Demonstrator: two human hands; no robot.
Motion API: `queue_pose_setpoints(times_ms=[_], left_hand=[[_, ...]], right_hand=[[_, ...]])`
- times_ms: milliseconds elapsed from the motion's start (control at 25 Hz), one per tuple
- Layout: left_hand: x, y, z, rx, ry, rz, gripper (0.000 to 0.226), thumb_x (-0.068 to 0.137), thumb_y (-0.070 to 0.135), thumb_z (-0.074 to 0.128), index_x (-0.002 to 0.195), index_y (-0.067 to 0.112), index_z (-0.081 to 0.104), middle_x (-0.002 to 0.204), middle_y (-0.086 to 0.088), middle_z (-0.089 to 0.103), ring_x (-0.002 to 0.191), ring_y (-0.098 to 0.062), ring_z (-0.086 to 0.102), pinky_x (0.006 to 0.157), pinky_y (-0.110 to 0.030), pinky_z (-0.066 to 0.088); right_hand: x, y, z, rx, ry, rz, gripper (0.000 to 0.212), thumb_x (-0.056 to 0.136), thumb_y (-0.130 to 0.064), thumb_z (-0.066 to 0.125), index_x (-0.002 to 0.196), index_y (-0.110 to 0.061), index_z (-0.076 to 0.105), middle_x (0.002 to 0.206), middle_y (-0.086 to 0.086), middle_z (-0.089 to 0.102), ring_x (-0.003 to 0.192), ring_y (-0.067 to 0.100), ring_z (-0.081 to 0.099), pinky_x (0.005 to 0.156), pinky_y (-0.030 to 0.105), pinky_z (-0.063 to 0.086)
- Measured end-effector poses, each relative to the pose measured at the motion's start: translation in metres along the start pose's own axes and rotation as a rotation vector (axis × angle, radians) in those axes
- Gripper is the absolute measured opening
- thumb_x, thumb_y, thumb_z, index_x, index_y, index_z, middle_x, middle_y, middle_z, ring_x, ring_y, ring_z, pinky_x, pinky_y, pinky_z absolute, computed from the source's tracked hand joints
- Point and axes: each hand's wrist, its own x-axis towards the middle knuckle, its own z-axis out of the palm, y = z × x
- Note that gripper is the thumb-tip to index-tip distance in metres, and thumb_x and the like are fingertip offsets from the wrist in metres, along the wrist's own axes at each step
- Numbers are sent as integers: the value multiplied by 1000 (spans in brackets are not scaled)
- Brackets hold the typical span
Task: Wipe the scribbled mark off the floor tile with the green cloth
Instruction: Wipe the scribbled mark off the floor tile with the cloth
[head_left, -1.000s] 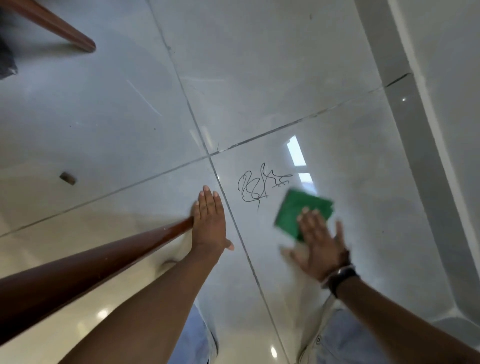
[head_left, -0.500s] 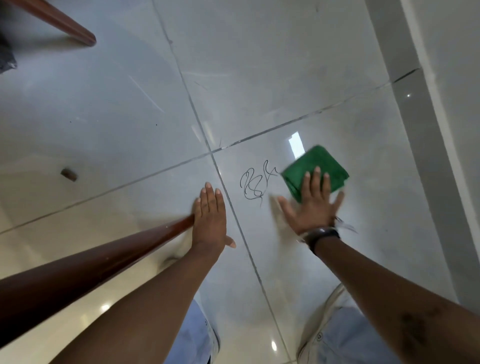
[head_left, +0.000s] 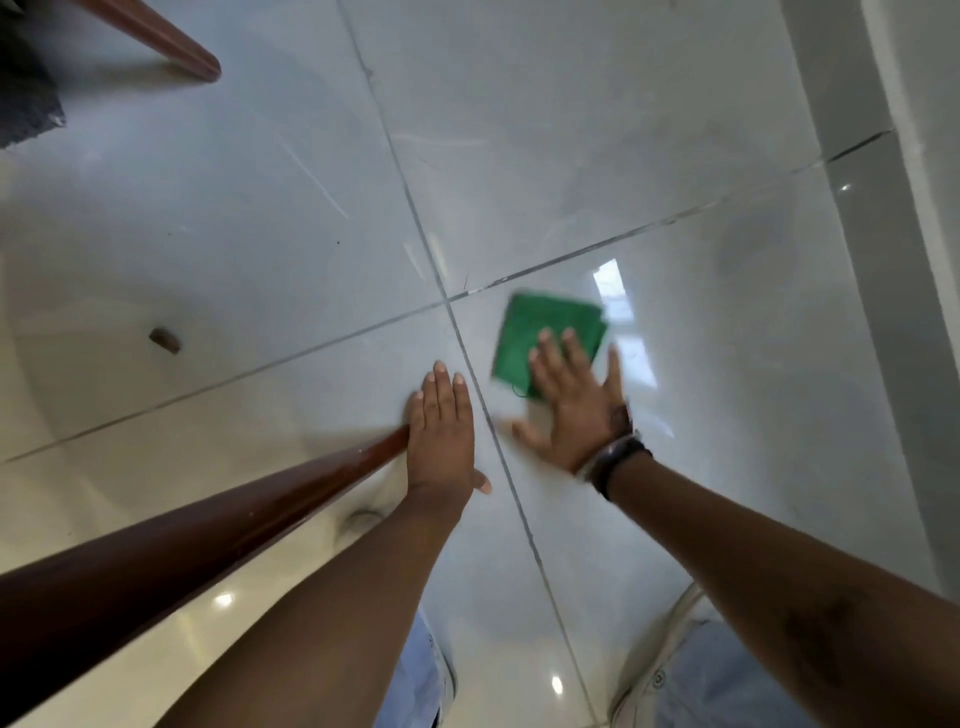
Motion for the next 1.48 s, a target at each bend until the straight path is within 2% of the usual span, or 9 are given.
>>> queue_pose_setpoints(times_ms=[120,320,480,680,920,1120,1320,1400,1480], left_hand=[[0,0,0,17,-3,1,151,53,72,75,152,-4,-10,161,-29,-12,151,-40,-5,121,-48,-2],[0,-1,3,24,21,4,152,51,75,74,152,-5,-8,161,-29,-9,151,-40,-3,121,-49,-1],[0,2,-1,35,-13,12,153,53,73,75,151,-6,-11,160,-31,-11,150,-42,-4,121,-50,-3],[1,2,1,58,11,15,153,52,75,74,150,-7,-10,160,-32,-8,150,-42,-2,121,-50,0],[-1,0,0,57,-14,7,154,52,77,72,151,-5,-12,160,-30,-12,150,-41,-5,121,-49,-2],[0,1,-1,63,0,3,155,49,77,73,151,-6,-9,161,-30,-9,151,-40,-2,121,-48,-1],[-4,3,-12,43,-56,-14,149,57,66,79,152,-4,-11,161,-29,-12,151,-40,-4,122,-47,0],[-5,3,-12,46,-62,-28,149,57,66,80,152,-4,-12,161,-29,-13,151,-39,-5,122,-47,-1],[-4,4,-10,51,-55,-30,149,57,66,79,152,-4,-12,161,-29,-13,151,-39,-6,122,-47,-1]], right_hand=[[-55,42,12,-98,41,-324,83,87,-74,21,144,-18,45,157,2,36,146,26,31,117,57,-6],[33,12,-22,56,121,207,93,81,-75,19,152,-16,25,163,6,19,151,29,13,112,54,-13],[-17,40,-4,-122,60,-380,75,86,-65,33,146,-20,42,157,4,37,146,27,32,117,64,7],[38,22,-26,-4,168,112,76,87,-60,35,148,-14,36,160,10,30,148,32,23,115,64,3],[-73,62,18,-169,25,-420,63,92,-50,27,141,-16,49,152,7,44,141,31,40,113,67,15],[4,43,-5,50,136,351,64,96,-49,36,150,-14,30,162,10,24,149,32,19,113,67,5],[-66,20,35,-141,39,-321,56,92,-43,37,142,-19,48,155,6,40,143,31,36,112,67,10],[-87,71,38,-136,75,-156,56,92,-42,36,143,-20,44,155,7,40,143,30,37,114,64,6],[-59,89,27,-39,69,305,61,94,-44,38,149,-19,31,161,8,26,149,30,22,113,65,3]])
